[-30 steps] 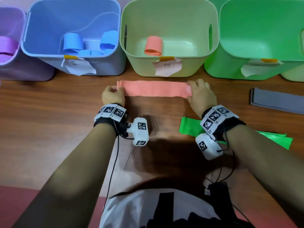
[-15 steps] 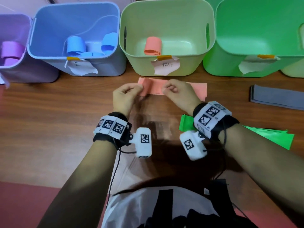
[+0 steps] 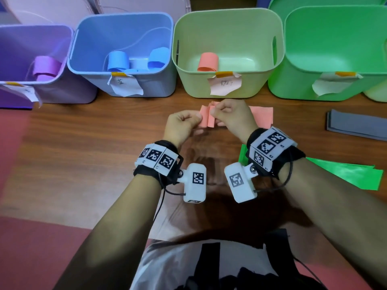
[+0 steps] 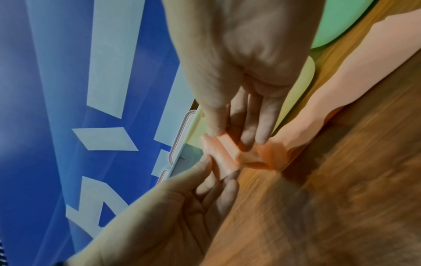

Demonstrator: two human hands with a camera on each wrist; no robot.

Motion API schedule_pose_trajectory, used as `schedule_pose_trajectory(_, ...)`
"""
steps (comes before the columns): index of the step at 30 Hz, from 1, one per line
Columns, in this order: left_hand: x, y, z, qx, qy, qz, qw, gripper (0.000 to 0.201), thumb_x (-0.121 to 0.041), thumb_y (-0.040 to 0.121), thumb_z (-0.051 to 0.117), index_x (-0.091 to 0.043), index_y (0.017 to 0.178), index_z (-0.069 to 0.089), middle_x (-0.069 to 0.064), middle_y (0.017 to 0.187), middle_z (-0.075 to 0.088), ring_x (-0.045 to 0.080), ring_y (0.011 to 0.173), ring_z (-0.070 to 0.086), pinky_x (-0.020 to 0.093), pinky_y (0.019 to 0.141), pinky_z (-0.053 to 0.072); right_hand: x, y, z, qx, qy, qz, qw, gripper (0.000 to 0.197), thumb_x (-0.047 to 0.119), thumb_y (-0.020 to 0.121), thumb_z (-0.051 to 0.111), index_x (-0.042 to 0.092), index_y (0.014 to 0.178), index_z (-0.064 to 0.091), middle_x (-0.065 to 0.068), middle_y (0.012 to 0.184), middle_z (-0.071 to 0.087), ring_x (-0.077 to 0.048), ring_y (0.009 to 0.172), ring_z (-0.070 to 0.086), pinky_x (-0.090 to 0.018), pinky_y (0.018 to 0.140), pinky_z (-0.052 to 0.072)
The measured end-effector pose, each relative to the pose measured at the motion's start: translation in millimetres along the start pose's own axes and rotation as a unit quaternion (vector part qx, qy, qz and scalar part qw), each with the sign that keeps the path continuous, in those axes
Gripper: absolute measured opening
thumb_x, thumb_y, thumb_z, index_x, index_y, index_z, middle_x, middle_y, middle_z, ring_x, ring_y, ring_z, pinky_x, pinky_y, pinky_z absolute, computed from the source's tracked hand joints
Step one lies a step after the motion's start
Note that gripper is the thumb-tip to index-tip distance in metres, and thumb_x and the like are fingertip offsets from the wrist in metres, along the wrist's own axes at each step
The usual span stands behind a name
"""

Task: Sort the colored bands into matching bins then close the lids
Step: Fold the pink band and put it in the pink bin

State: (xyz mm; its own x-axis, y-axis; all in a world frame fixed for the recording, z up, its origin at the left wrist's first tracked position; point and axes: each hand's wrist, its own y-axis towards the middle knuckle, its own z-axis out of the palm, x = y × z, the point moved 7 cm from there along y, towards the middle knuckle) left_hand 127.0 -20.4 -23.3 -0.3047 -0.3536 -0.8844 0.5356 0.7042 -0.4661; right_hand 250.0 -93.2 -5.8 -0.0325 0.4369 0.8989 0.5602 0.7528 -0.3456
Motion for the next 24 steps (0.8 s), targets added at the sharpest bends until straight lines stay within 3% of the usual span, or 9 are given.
schedule_pose_trajectory(3, 8, 3, -12, -0.025, -0.044, -0.040, 0.998, 0.015, -0.004, 0.093, 0.053, -0.008, 0.084, 0.064, 0.004, 0.072, 0.065, 0.005, 0.055, 0.063, 0.017, 0.059, 0.056, 11, -5, -12, -0.051, -0.033, 0.001, 0.998, 0.016, 0.015, 0.088, 0.059, 0.019, 0.072, 0.059, -0.003, 0.081, 0.063, -0.018, 0.078, 0.062, -0.035, 0.079, 0.054)
schedule_pose_trajectory(5, 21, 9, -30, -0.081, -0.082, -0.080, 0.990, 0.013, -0.005, 0.093, 0.053, -0.007, 0.083, 0.061, 0.010, 0.076, 0.063, 0.007, 0.050, 0.063, 0.017, 0.054, 0.056, 31, -13, -29, -0.112, -0.116, -0.036, 0.986, 0.014, 0.016, 0.091, 0.054, 0.012, 0.083, 0.064, -0.004, 0.086, 0.064, -0.021, 0.087, 0.061, -0.031, 0.080, 0.049)
schedule_pose_trajectory(7, 36, 15, -54, -0.145, -0.116, -0.114, 0.976, 0.013, -0.005, 0.093, 0.054, -0.008, 0.081, 0.058, 0.011, 0.073, 0.062, 0.008, 0.043, 0.061, 0.018, 0.049, 0.054, 58, -25, -45, -0.162, -0.222, -0.097, 0.957, 0.019, 0.017, 0.094, 0.050, 0.006, 0.100, 0.065, -0.010, 0.094, 0.066, -0.024, 0.089, 0.061, -0.030, 0.079, 0.047)
schedule_pose_trajectory(10, 46, 23, -82, -0.195, -0.104, -0.136, 0.966, 0.012, -0.005, 0.091, 0.056, -0.009, 0.080, 0.057, 0.004, 0.053, 0.064, 0.007, 0.040, 0.060, 0.018, 0.043, 0.051, 93, -45, -56, -0.204, -0.319, -0.166, 0.910, 0.022, 0.021, 0.096, 0.050, 0.007, 0.107, 0.063, -0.014, 0.097, 0.067, -0.030, 0.090, 0.061, -0.042, 0.080, 0.050)
schedule_pose_trajectory(12, 46, 28, -93, -0.200, -0.064, -0.136, 0.968, 0.014, -0.005, 0.090, 0.056, -0.009, 0.077, 0.057, 0.000, 0.042, 0.061, 0.006, 0.039, 0.060, 0.019, 0.042, 0.052, 112, -57, -62, -0.242, -0.354, -0.210, 0.879, 0.023, 0.022, 0.095, 0.048, 0.009, 0.106, 0.064, -0.013, 0.099, 0.067, -0.030, 0.092, 0.060, -0.040, 0.077, 0.049)
schedule_pose_trajectory(14, 46, 32, -100, -0.189, -0.023, -0.142, 0.971, 0.005, -0.006, 0.088, 0.056, -0.005, 0.086, 0.061, 0.004, 0.047, 0.063, 0.010, 0.045, 0.062, 0.021, 0.049, 0.055, 127, -67, -69, -0.270, -0.352, -0.230, 0.866, 0.024, 0.021, 0.094, 0.045, 0.011, 0.104, 0.065, -0.011, 0.101, 0.066, -0.030, 0.094, 0.058, -0.039, 0.078, 0.047)
schedule_pose_trajectory(18, 49, 43, -115, -0.160, 0.042, -0.153, 0.974, 0.021, -0.009, 0.087, 0.057, -0.003, 0.107, 0.061, 0.009, 0.054, 0.065, 0.012, 0.045, 0.062, 0.027, 0.057, 0.056, 156, -80, -81, -0.316, -0.329, -0.276, 0.846, 0.026, 0.021, 0.091, 0.044, 0.013, 0.099, 0.067, -0.007, 0.099, 0.065, -0.028, 0.098, 0.054, -0.035, 0.079, 0.038)
schedule_pose_trajectory(22, 38, 52, -126, -0.132, 0.120, -0.141, 0.974, 0.020, -0.008, 0.087, 0.056, 0.003, 0.102, 0.064, 0.009, 0.055, 0.064, 0.016, 0.050, 0.061, 0.032, 0.061, 0.054, 195, -96, -95, -0.366, -0.331, -0.327, 0.806, 0.025, 0.024, 0.090, 0.046, 0.015, 0.097, 0.068, -0.006, 0.095, 0.066, -0.031, 0.095, 0.053, -0.031, 0.075, 0.033)
schedule_pose_trajectory(24, 27, 52, -132, -0.129, 0.183, -0.142, 0.964, 0.017, -0.010, 0.086, 0.056, -0.001, 0.097, 0.067, 0.010, 0.068, 0.068, 0.023, 0.064, 0.063, 0.031, 0.067, 0.054, 215, -101, -99, -0.374, -0.332, -0.335, 0.799, 0.025, 0.026, 0.089, 0.046, 0.015, 0.097, 0.068, -0.007, 0.093, 0.066, -0.031, 0.094, 0.054, -0.032, 0.076, 0.034)
